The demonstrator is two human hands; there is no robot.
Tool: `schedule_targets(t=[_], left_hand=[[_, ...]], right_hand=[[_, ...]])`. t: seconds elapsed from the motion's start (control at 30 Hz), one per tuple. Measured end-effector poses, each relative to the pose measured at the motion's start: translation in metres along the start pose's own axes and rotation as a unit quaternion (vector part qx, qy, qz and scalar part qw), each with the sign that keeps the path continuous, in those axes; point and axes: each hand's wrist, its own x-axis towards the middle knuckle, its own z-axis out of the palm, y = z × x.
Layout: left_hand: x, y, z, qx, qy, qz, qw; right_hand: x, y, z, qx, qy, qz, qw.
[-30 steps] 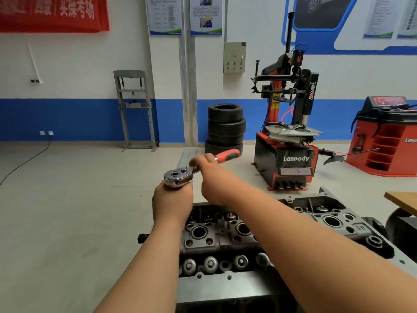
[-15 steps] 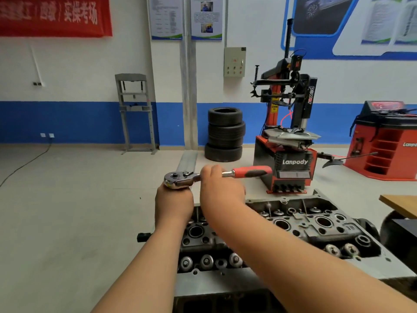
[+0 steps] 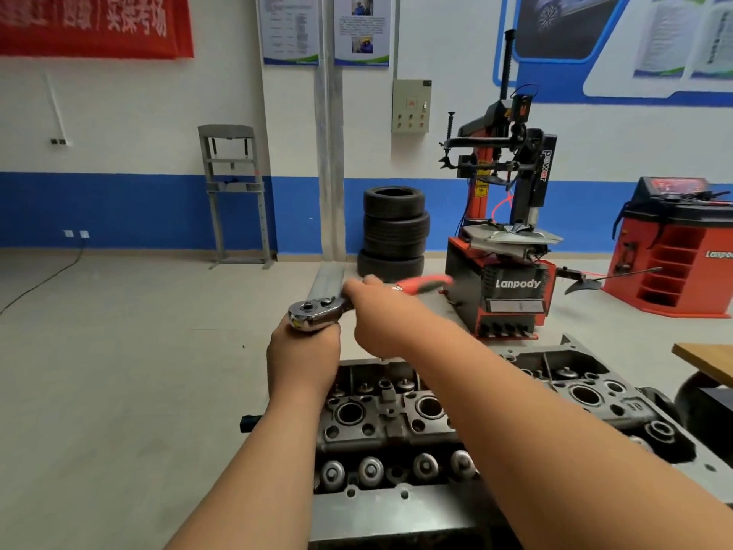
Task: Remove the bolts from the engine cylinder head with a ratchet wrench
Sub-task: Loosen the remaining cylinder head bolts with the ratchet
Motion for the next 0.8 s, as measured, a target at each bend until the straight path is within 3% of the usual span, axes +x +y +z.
schedule_targets(t=[0.07,0.27,0.37,0.5,0.67,0.8], left_hand=[[0.0,-0.001,-0.001,-0.022,0.004,-0.011,1.0],[-0.001,0.003,-0.001,-0.035,0.017,-0.04,0.998],[-0.003,0.005,-0.001,-0.023,0.013,-0.038,0.999],[-0.007,0.007,0.0,0.016,0.016,-0.013,1.0],[-0.007,0.004,-0.001,0.093,-0.029,0.047,0.994],[-0.006,0.002,-0.001,0.052,-0.003,0.041,0.998]], right_hand=[[0.027,0.001,0.009,0.12,-0.033,-0.037,0.991],[0.048,-0.001,0.02,0.121,-0.054,-0.071,0.989],[0.027,-0.001,0.02,0.062,-0.016,-0.034,0.997],[-0.028,-0.012,0.014,-0.138,0.041,0.077,0.986],[-0.104,-0.035,0.027,-0.181,0.001,-0.022,0.983],[-0.08,-0.026,0.014,-0.181,0.047,-0.002,0.982]])
